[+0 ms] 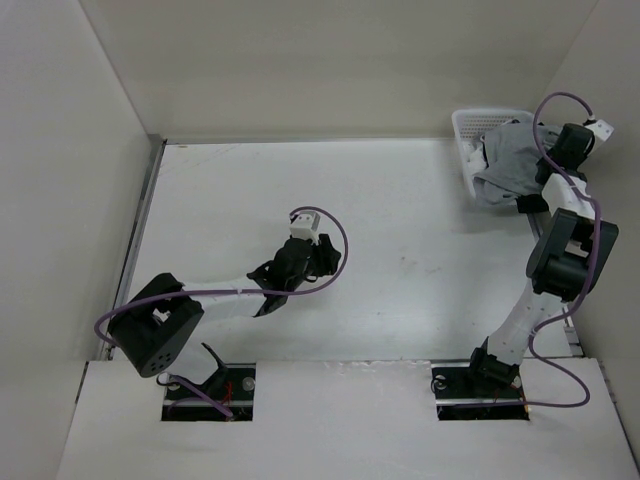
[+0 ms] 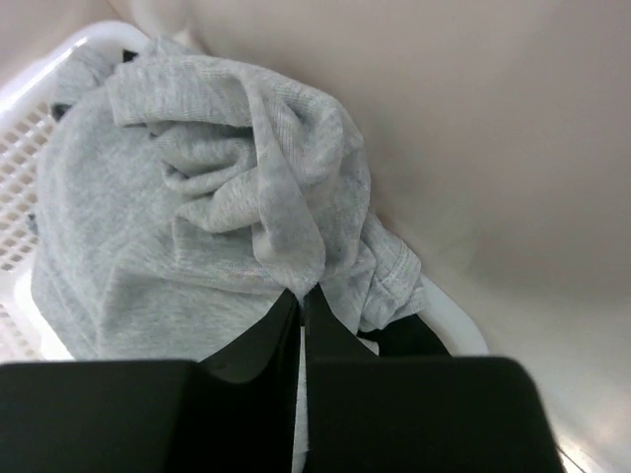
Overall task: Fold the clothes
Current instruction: Grab the tank top from the pile, then move the tank top to the center of the board
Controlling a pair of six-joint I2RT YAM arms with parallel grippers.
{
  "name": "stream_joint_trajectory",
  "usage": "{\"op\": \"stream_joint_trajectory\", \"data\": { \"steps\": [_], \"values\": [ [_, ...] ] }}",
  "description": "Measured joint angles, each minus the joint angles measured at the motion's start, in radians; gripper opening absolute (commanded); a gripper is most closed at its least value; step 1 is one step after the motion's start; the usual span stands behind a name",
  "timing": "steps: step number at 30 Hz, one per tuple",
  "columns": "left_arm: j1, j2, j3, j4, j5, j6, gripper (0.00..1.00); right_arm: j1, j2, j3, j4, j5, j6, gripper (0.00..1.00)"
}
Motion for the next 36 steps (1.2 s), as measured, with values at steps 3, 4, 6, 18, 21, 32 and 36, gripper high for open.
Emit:
{"op": "stream_joint_trajectory", "data": {
  "steps": [3, 4, 6, 18, 21, 32, 36],
  "values": [
    [0.0, 0.0, 0.0, 0.0, 0.003, -0.002, 0.44, 0.007, -0.033, -0.004, 0.005, -0.006, 0.002, 0.0],
    [0.0, 0.0, 0.0, 0.0, 0.003, -0.003, 0.44, 0.012, -0.058, -0.012, 0.008, -0.006, 0.002, 0.0],
    [0.0, 0.0, 0.0, 0.0, 0.004, -0.005, 0.44, 0.038, -0.135, -0.034, 0.011, -0.006, 0.004, 0.0],
    [0.067, -0.145, -0.023, -0.008, 0.003, -0.048, 0.44, 0.648, -0.753, 0.04, 0.048, -0.032, 0.008, 0.01],
    [0.135, -0.26, -0.04, -0.036, 0.001, -0.082, 0.44, 0.802, -0.793, 0.12, 0.031, -0.032, 0.008, 0.01],
    [0.428, -0.657, -0.152, -0.223, 0.008, -0.205, 0.45, 0.957, -0.993, -0.574, 0.319, -0.166, 0.179, 0.04],
    [0.404, -0.602, -0.177, -0.257, 0.026, -0.213, 0.44, 0.857, -0.885, -0.951, 0.375, -0.277, 0.321, 0.04]
  ]
}}
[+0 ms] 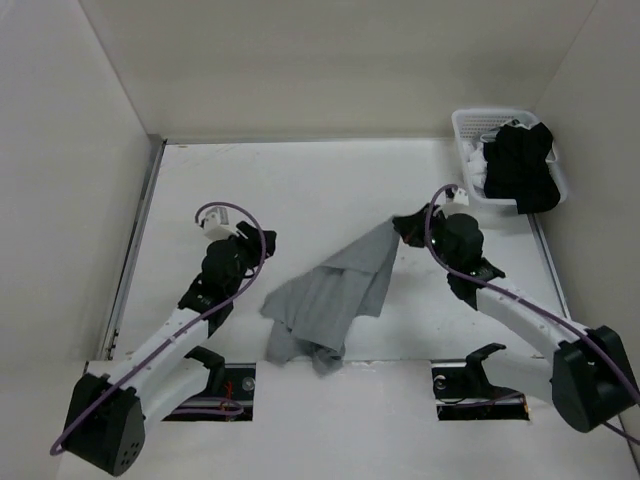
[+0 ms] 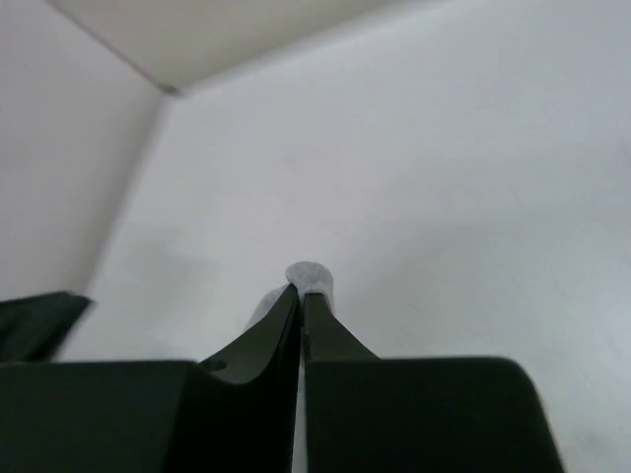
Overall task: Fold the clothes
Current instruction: Move the tank top to the center of the board, then flatten the tank top out
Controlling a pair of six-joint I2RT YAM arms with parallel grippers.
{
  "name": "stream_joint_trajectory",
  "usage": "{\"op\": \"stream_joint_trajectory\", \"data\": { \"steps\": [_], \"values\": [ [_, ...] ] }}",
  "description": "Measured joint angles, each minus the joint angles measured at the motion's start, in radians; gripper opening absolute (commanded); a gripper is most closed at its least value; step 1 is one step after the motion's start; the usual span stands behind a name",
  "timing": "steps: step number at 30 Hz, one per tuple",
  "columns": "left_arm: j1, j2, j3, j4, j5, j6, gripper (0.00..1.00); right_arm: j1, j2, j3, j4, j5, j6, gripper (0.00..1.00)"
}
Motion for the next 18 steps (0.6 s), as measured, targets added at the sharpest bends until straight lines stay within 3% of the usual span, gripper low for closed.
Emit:
{"op": "stream_joint_trajectory", "data": {
  "steps": [3, 6, 8, 13, 15, 18],
  "values": [
    [-0.046, 0.127, -0.016, -0.019, 0.024, 0.0, 0.42, -0.127, 0.055, -0.122, -0.029, -0.06, 0.085, 0.06],
    [-0.077, 0.218, -0.04, -0.065, 0.051, 0.001, 0.41, -0.201, 0.064, -0.109, -0.022, -0.087, 0.131, 0.24],
    [-0.093, 0.231, -0.056, -0.103, 0.059, 0.0, 0.35, -0.223, 0.089, -0.062, -0.031, -0.083, 0.144, 0.4],
    [-0.207, 0.172, -0.063, -0.148, 0.058, -0.001, 0.27, -0.193, 0.102, -0.011, -0.11, 0.029, 0.129, 0.51],
    [-0.284, 0.159, -0.055, -0.166, 0.056, -0.008, 0.26, -0.14, 0.072, -0.014, -0.163, 0.093, 0.121, 0.46],
    [-0.397, 0.177, -0.018, -0.219, 0.052, -0.05, 0.22, -0.063, 0.012, -0.035, -0.201, 0.146, 0.109, 0.19]
  ]
}}
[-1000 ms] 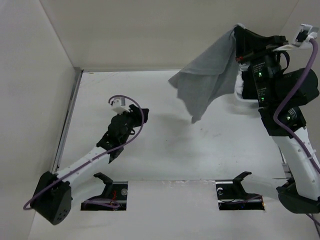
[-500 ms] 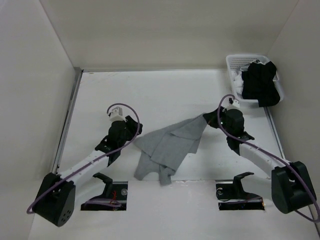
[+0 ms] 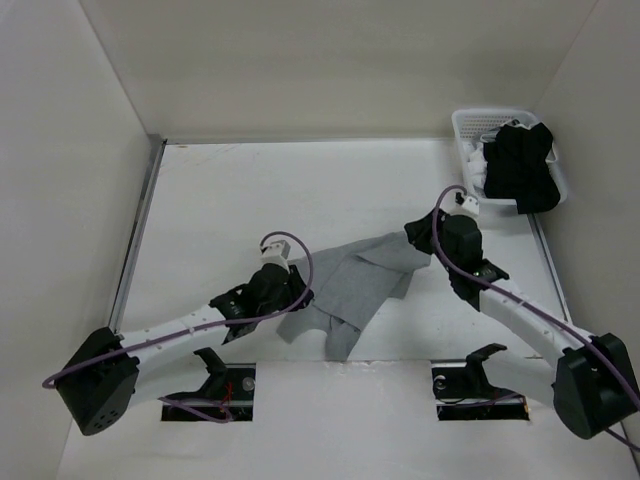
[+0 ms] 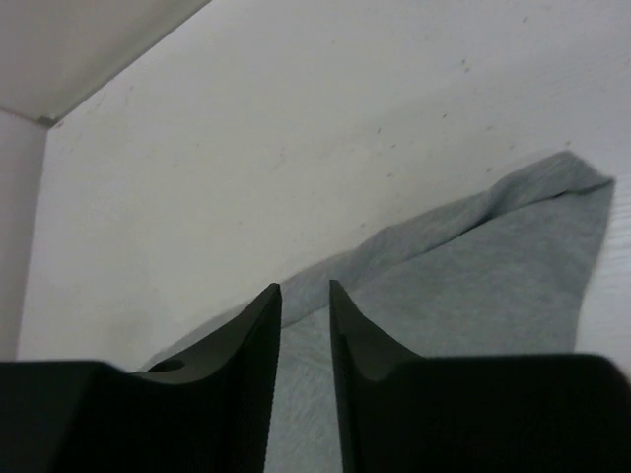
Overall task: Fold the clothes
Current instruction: Flatten the tank top out
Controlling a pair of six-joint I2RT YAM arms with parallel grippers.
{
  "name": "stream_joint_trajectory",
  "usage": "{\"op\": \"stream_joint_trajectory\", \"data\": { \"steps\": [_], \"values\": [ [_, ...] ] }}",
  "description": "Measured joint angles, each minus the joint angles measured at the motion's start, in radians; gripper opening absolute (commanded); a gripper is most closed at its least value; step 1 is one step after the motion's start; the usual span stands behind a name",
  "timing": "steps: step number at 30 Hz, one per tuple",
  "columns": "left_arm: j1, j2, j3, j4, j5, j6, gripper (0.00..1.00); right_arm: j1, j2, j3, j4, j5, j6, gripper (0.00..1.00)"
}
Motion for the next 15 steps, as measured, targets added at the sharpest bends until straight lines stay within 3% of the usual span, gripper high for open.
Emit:
{"op": "stream_joint_trajectory", "data": {
  "steps": [2, 4, 10, 15],
  "values": [
    [-0.055, 0.02, 0.021, -0.021, -0.007, -0.035, 0.21, 0.05, -0.032, -0.024, -0.007, 0.018, 0.0, 0.11],
    [-0.093, 0.046, 0.032, -0.029, -0.031, -0.064, 0.21, 0.097, -0.043, -0.055, -0.011, 0.029, 0.002, 0.1],
    [-0.131, 0.188, 0.072, -0.044, -0.102, -0.083, 0.27, 0.16, -0.037, -0.106, -0.027, 0.032, 0.003, 0.33],
    [-0.14, 0.252, 0.089, -0.027, -0.118, -0.086, 0.29, 0.164, -0.031, -0.119, -0.034, 0.034, 0.003, 0.37]
  ]
}}
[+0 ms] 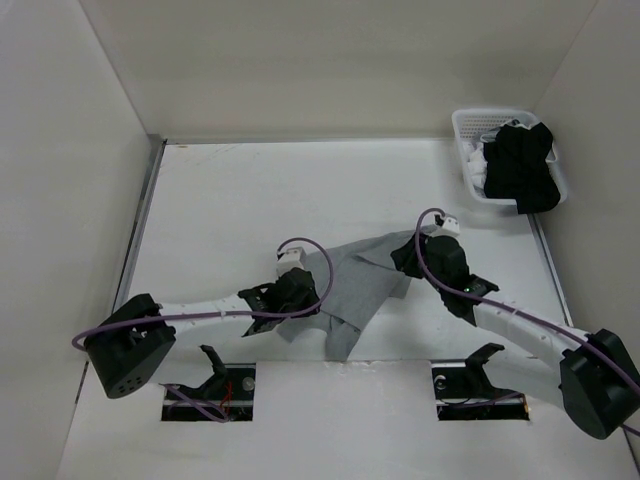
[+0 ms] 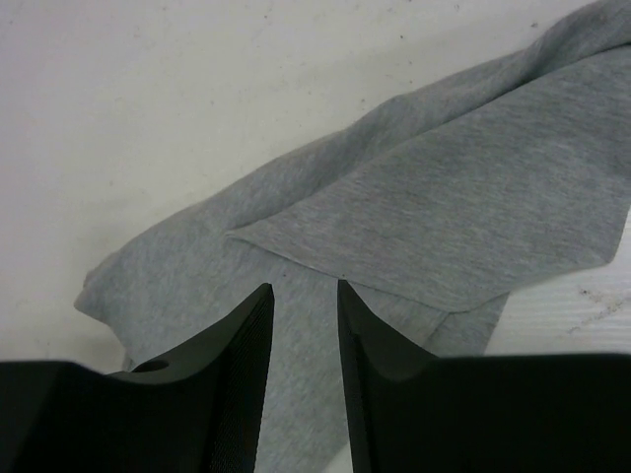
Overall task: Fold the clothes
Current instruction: Flatten the tank top out
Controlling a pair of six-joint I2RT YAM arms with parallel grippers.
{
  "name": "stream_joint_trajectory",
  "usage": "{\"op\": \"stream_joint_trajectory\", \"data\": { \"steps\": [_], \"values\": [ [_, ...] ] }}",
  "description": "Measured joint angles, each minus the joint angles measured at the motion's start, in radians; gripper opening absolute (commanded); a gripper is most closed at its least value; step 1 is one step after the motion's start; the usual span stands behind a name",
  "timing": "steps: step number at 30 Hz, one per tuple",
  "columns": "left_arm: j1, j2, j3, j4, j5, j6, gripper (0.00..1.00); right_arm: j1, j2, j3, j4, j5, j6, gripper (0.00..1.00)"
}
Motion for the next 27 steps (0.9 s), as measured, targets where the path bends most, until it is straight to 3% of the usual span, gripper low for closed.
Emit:
{"op": "stream_joint_trajectory", "data": {
  "steps": [6, 14, 23, 26, 27],
  "values": [
    [0.0, 0.008, 0.01, 0.012, -0.012, -0.002, 0.22, -0.001, 0.0, -0.063, -0.003, 0.003, 0.007, 0.38],
    [-0.001, 0.017, 0.023, 0.016, -0.024, -0.002, 0.05, -0.054, -0.001, -0.111, -0.021, 0.045, 0.074, 0.49],
    [-0.006, -0.118, 0.039, -0.014, -0.046, 0.017, 0.01, -0.132, 0.08, -0.085, -0.059, 0.065, 0.138, 0.47],
    [-0.003, -0.129, 0.051, -0.015, -0.047, 0.029, 0.0, -0.14, 0.168, -0.038, -0.061, 0.055, 0.149, 0.41],
    [-0.003, -0.13, 0.052, -0.016, -0.047, 0.035, 0.0, -0.14, 0.192, -0.024, -0.06, 0.051, 0.153, 0.33]
  ]
}}
